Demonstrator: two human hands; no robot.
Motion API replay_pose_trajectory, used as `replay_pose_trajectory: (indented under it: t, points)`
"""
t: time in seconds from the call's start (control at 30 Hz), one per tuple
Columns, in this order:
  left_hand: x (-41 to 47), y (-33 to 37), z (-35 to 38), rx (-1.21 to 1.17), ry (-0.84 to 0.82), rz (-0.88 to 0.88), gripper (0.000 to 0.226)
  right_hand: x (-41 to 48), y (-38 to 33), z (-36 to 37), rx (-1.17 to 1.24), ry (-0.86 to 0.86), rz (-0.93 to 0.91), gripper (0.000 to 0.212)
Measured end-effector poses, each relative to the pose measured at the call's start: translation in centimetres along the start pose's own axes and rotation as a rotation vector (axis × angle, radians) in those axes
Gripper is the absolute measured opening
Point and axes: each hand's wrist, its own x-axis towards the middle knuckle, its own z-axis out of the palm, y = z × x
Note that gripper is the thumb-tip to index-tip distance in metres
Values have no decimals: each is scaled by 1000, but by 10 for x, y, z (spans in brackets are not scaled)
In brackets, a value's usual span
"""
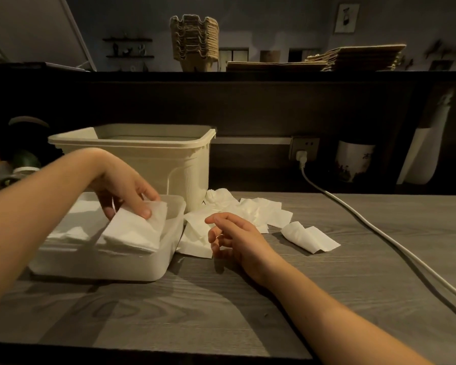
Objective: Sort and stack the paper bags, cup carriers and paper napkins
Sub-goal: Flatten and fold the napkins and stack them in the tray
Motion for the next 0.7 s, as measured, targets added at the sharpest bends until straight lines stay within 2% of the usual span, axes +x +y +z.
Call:
replay_pose_trajectory:
  t: [0.33,0.43,0.57,0.7]
  points:
    - [44,13,13,122,70,-55,11,0,2,1,-2,-36,31,14]
    - [48,13,19,147,142,-45,2,-1,2,1,-22,-43,27,14]
    - [48,15,24,167,280,9,4,-1,3,1,-29,-40,18,14]
    - [41,15,22,226,456,33,16,1,3,1,-28,-27,6,14]
